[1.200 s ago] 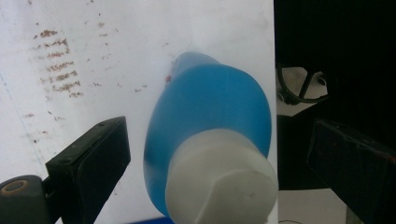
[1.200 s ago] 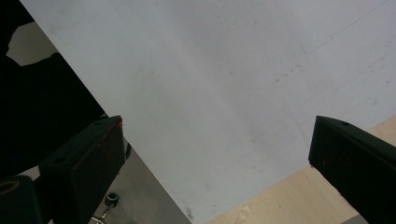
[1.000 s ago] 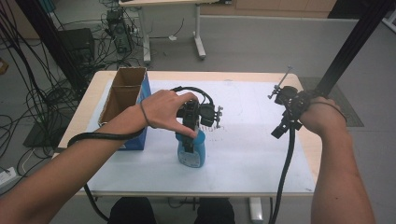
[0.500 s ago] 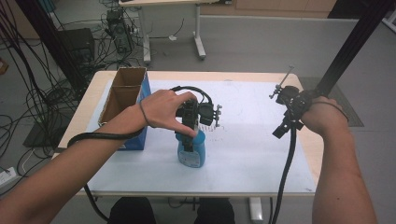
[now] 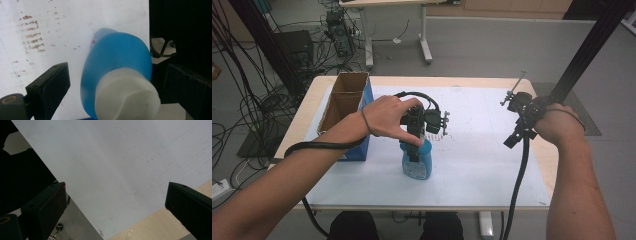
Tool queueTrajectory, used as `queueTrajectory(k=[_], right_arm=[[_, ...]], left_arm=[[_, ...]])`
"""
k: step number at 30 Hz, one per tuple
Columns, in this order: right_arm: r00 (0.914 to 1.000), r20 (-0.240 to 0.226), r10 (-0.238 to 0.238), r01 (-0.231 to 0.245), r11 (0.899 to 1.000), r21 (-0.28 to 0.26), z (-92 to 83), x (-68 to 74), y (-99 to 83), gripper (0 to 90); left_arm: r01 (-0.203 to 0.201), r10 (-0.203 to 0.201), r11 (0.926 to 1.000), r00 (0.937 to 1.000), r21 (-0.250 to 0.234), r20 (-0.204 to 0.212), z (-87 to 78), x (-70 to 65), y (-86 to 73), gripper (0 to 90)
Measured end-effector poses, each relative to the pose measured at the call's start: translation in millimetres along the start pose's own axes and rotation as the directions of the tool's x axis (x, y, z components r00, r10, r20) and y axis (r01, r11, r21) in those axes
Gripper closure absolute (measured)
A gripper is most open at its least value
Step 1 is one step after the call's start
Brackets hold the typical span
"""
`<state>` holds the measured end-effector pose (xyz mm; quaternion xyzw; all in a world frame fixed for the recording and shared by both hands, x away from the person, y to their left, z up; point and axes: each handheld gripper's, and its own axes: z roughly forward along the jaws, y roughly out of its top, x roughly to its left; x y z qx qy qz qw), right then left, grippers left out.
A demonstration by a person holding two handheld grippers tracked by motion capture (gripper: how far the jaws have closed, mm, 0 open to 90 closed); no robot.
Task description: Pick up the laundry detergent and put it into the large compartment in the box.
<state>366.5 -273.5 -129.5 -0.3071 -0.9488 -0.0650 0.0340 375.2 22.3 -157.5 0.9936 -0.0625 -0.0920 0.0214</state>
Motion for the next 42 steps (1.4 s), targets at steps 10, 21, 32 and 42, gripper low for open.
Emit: queueTrajectory(k=[10,21,32,42], right_arm=[[1.0000,0.001,-0.003,0.003,1.000,0.002,-0.2,0.3,1.4,3.7],[1.0000,0.001,-0.008,0.008,1.000,0.004,0.8,0.6,2.9,3.7],[1.0000,0.002,-0.008,0.008,1.000,0.000,0.6,1.0,3.1,3.8],[1.0000,0.004,-0.008,0.008,1.000,0.002,0.6,1.3,2.7,3.7]], left_arm=[[-0.002,0.002,1.0000,1.0000,0.004,0.002,1.0,0.3,1.8,6.9],[0.000,0.000,1.0000,1.0000,-0.003,0.009,-0.3,1.6,-0.4,5.4],[0.001,-0.001,1.0000,0.9999,-0.004,0.012,-0.9,2.1,-1.1,5.7],[0.004,-0.004,1.0000,0.9999,-0.003,0.015,-0.1,2.5,-1.3,6.1]])
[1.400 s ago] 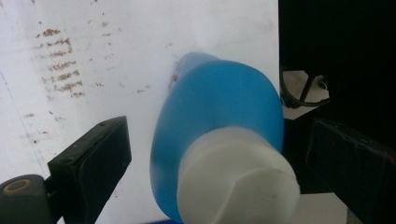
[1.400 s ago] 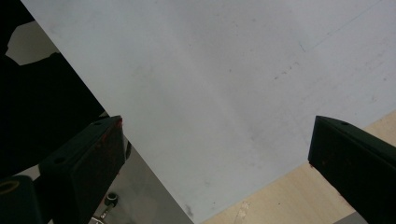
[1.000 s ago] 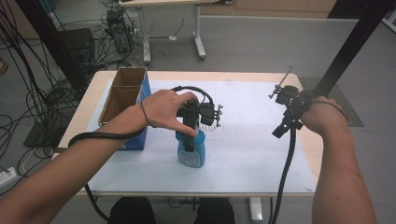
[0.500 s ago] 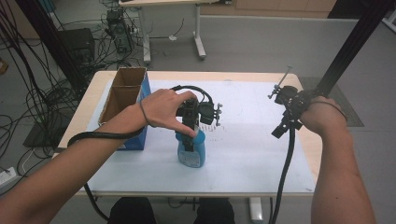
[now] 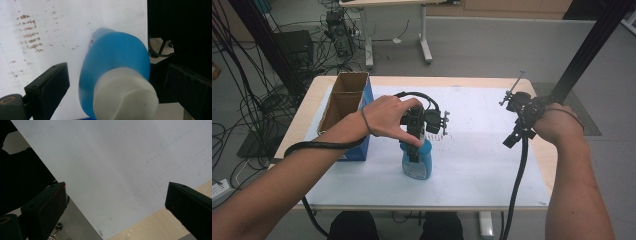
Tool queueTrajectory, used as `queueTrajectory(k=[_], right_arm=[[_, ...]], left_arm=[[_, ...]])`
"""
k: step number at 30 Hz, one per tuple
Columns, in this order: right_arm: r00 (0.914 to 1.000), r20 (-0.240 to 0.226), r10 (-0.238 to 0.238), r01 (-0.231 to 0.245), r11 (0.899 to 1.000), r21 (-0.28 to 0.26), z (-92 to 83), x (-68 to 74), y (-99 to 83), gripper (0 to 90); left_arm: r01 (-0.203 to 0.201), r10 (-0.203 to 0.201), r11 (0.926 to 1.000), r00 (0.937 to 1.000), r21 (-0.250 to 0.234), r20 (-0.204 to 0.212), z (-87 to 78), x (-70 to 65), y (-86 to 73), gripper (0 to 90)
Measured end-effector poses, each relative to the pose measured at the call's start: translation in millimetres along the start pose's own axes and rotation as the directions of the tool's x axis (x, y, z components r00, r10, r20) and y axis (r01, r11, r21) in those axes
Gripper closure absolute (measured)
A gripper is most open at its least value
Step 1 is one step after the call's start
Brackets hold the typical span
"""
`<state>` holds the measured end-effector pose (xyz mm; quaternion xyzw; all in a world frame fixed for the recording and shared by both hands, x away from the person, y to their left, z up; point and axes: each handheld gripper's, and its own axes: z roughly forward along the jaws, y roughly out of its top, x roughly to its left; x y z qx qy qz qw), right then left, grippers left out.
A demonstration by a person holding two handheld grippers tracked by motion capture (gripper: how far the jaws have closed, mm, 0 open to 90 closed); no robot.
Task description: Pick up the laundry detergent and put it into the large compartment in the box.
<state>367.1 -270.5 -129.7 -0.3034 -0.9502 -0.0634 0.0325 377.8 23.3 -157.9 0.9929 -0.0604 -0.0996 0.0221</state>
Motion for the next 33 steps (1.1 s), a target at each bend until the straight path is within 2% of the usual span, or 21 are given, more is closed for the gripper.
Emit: queueTrajectory(k=[33], right_arm=[[1.0000,0.004,0.000,0.000,1.000,0.007,-0.3,3.0,3.9,3.7]], left_arm=[[-0.008,0.008,1.0000,0.9999,-0.002,-0.006,-3.4,-2.6,2.1,6.4]])
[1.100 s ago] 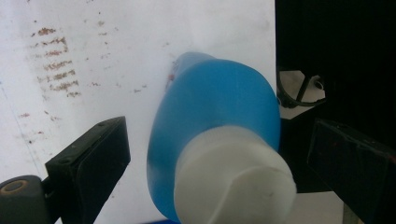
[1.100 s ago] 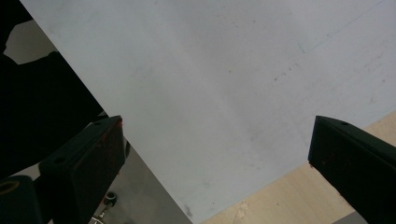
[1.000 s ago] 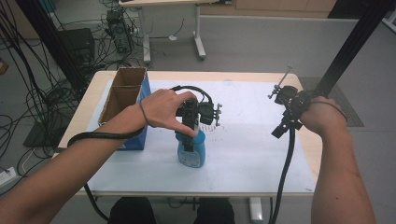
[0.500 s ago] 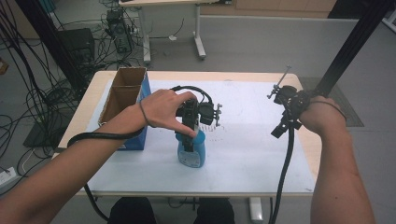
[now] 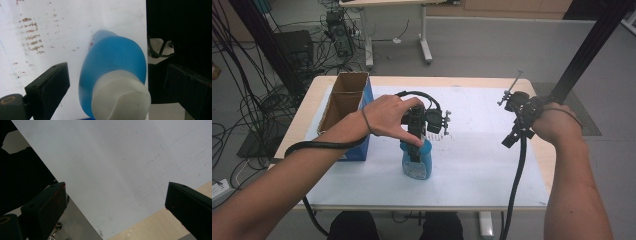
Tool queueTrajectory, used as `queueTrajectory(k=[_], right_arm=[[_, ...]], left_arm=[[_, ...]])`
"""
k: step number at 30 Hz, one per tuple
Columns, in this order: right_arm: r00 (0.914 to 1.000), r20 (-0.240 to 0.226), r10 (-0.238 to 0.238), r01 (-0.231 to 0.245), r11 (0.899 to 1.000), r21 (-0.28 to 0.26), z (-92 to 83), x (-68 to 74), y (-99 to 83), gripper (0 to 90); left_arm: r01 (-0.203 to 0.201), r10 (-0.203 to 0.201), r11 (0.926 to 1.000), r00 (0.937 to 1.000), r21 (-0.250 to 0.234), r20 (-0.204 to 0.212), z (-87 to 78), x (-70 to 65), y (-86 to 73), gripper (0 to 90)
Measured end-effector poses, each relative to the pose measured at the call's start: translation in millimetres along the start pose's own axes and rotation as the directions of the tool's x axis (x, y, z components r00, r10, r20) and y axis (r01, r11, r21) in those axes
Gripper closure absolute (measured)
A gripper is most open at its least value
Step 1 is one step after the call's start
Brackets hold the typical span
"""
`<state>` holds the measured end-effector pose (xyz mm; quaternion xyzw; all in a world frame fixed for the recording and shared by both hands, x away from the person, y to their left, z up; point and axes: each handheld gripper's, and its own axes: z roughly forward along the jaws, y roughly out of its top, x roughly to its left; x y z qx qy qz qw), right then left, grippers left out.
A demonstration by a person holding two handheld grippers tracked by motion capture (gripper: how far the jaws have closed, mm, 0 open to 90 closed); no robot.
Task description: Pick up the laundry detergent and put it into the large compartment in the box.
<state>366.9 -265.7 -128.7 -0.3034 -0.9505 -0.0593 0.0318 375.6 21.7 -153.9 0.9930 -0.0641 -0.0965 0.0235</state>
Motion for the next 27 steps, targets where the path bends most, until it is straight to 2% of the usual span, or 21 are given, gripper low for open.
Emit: queueTrajectory(k=[27], right_arm=[[1.0000,-0.002,0.007,-0.007,1.000,-0.002,0.1,-0.9,-6.5,3.9]], left_arm=[[0.001,-0.001,0.9999,1.0000,0.013,0.003,3.9,1.6,3.2,5.2]])
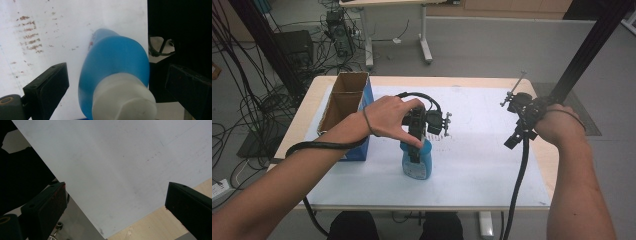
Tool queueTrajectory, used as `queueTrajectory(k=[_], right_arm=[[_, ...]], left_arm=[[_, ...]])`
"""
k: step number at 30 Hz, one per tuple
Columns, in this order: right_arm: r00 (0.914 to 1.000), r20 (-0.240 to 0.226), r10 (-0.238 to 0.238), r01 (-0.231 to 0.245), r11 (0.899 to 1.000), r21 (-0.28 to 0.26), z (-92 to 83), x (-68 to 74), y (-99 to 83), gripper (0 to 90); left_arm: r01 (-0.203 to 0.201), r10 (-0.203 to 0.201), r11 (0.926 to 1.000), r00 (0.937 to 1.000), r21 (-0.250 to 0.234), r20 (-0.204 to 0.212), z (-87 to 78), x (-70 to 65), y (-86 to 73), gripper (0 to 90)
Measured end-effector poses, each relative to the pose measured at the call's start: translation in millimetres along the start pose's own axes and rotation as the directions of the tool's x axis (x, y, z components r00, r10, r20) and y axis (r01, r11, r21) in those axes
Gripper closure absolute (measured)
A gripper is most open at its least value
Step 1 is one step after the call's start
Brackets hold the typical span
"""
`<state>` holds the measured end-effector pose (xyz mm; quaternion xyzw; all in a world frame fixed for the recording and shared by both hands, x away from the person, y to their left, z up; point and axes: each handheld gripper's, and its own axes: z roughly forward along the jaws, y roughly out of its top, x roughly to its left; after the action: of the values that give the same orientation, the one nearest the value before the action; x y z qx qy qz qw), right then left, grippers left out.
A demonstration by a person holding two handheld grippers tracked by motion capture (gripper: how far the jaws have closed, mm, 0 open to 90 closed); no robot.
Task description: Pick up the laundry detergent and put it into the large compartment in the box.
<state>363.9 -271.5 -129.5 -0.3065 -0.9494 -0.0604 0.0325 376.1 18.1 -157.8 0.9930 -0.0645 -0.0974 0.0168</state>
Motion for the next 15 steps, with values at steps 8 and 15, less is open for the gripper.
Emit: queueTrajectory(k=[8,15], right_arm=[[1.0000,0.002,-0.001,0.001,1.000,0.004,0.5,0.0,1.5,3.9],[1.0000,0.000,-0.001,0.001,1.000,0.001,0.7,0.2,1.8,3.7]], left_arm=[[0.001,-0.001,1.0000,1.0000,-0.001,-0.001,-0.7,0.1,-0.4,5.5],[0.003,-0.003,1.0000,1.0000,0.001,0.000,1.8,0.1,-1.3,6.1]])
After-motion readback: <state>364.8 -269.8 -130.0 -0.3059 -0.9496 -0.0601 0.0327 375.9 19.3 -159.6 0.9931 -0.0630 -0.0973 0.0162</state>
